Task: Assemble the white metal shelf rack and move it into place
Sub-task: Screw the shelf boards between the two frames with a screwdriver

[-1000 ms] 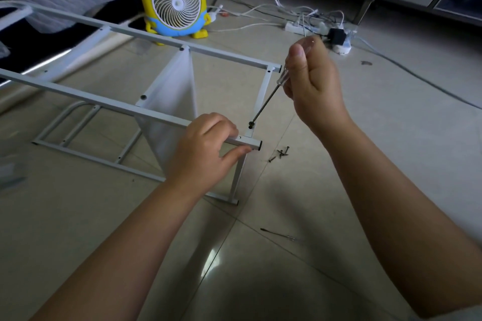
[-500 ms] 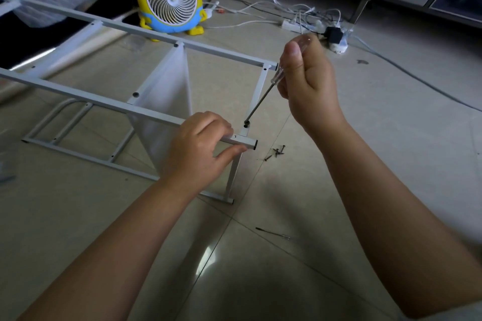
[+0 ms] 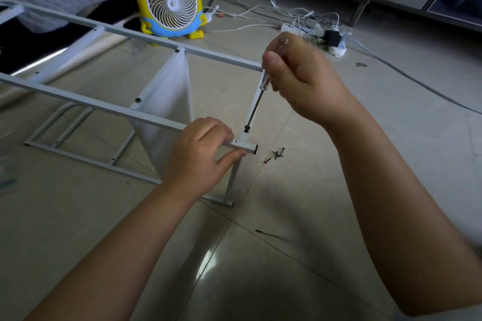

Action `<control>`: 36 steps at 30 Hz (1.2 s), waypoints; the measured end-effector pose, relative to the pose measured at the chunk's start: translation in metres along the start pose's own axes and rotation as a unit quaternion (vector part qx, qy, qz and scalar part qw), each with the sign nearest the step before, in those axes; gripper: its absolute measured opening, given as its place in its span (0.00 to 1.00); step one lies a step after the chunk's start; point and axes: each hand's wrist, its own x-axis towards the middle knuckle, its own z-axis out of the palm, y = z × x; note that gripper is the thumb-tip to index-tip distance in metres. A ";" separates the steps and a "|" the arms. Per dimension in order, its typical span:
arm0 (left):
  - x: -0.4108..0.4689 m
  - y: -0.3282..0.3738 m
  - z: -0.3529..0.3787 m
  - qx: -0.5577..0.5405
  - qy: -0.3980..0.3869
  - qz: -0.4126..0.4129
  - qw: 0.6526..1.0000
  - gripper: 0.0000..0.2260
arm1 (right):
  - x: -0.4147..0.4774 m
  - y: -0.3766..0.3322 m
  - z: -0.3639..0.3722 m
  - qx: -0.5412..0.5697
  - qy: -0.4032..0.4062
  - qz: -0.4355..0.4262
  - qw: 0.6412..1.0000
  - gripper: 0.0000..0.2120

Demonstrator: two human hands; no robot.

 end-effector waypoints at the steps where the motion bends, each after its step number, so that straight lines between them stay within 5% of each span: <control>1: 0.000 0.000 0.000 -0.001 0.003 0.004 1.000 0.17 | 0.000 -0.004 -0.003 0.005 -0.010 0.008 1.000 0.06; 9: 0.002 0.001 -0.003 -0.002 0.002 0.005 1.000 0.16 | -0.001 -0.020 -0.022 -0.151 -0.003 -0.042 0.988 0.24; 20: 0.003 0.002 -0.007 0.022 -0.094 -0.018 0.995 0.13 | 0.026 -0.049 -0.007 -0.399 -0.107 0.006 0.911 0.16; 27: 0.016 -0.006 -0.017 -0.019 -0.139 -0.014 0.990 0.11 | 0.023 -0.068 -0.024 -0.332 -0.241 0.025 0.911 0.08; 33: 0.023 -0.009 -0.020 -0.047 -0.173 -0.043 0.983 0.09 | 0.029 -0.074 -0.024 -0.454 -0.241 -0.002 0.858 0.18; 36: 0.022 -0.007 -0.020 -0.057 -0.169 -0.047 0.983 0.09 | 0.027 -0.068 -0.015 -0.459 -0.194 0.012 0.867 0.23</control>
